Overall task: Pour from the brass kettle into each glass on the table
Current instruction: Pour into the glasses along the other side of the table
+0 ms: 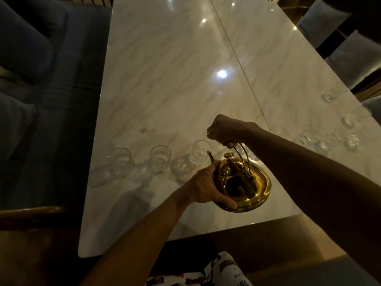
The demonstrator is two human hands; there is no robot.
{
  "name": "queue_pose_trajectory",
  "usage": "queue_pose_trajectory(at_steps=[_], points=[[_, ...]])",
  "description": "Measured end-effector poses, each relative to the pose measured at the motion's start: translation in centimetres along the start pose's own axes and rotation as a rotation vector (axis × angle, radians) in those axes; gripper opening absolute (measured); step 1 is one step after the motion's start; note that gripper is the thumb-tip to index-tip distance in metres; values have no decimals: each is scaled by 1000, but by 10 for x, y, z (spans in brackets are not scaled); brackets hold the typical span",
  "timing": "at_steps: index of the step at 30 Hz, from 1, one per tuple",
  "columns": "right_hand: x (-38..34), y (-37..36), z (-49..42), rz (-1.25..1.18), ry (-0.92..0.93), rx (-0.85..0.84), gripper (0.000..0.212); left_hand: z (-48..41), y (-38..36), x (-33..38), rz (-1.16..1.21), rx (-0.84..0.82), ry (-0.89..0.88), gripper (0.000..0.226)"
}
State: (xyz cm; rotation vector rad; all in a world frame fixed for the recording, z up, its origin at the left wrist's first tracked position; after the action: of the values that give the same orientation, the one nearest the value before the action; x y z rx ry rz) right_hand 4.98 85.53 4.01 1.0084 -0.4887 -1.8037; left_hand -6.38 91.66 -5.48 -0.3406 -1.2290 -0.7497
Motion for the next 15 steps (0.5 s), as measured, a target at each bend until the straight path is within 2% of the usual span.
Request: queue_pose_trajectory(at_steps=[15], points=[[-4, 2, -2, 29, -31, -9, 31, 4, 3, 1, 23, -3, 35, 101]])
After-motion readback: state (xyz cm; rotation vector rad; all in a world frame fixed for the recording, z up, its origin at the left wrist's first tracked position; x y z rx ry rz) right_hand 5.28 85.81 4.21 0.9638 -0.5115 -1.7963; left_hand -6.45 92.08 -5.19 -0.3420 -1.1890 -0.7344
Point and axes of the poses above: each hand's wrist, its own z-axis away from the middle knuckle, its own y-axis out of the back of the hand, x = y × z, the point moved 7 cm from there along -z, towards the middle knuckle, and after that the axes turned 7 degrees about y, right-handed, at the moved point
